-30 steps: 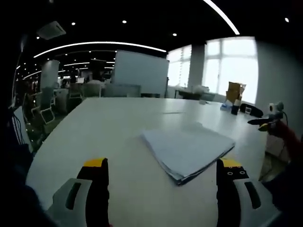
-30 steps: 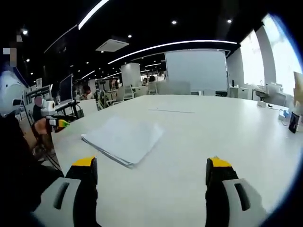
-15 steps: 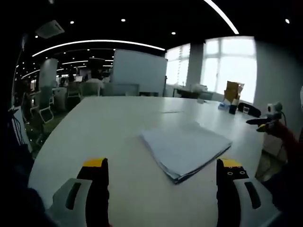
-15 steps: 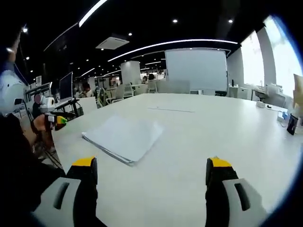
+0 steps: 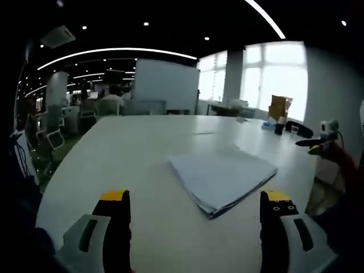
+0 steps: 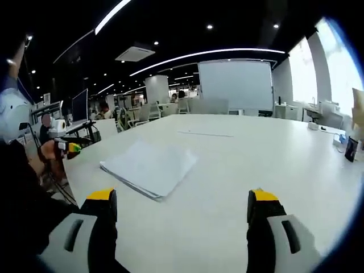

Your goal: Organize the stack of printing papers by aligning and flattening the scattered papers on the table

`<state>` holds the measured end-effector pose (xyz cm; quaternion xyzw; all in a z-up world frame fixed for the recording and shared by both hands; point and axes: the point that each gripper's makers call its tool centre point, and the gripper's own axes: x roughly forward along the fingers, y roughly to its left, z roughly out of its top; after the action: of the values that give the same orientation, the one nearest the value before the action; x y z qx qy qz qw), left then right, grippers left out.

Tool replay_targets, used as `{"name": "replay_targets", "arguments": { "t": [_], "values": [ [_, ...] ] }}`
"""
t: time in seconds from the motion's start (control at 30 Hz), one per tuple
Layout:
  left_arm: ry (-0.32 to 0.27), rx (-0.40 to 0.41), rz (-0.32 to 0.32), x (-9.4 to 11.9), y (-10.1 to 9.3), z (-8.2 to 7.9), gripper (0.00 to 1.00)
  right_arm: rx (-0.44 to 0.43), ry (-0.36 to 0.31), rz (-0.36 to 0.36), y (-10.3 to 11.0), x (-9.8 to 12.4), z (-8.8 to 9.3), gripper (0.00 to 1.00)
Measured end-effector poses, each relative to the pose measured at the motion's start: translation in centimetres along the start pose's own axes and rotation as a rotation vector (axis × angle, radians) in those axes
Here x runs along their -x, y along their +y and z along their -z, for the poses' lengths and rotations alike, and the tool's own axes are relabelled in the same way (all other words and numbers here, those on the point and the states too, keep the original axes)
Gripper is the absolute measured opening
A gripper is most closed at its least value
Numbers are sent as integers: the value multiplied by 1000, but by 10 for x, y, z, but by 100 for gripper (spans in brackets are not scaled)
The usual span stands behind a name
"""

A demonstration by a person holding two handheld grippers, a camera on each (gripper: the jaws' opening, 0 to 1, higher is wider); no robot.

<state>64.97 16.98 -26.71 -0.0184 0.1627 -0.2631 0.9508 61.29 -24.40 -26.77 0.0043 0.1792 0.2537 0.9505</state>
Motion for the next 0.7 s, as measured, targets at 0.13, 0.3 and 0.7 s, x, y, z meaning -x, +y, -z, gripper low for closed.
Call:
{"name": "replay_targets", "arguments": {
  "t": [0.13,0.3,0.7],
  "values": [
    [-4,0,1,1,0,-1,97,3,6,1,0,0,0,90],
    [-2,0,2,1,1,0,97,5,2,2,0,0,-2,90],
    [5,-5,6,1,1,1,97,6,4,0,1,-1,-3,90]
  ]
}}
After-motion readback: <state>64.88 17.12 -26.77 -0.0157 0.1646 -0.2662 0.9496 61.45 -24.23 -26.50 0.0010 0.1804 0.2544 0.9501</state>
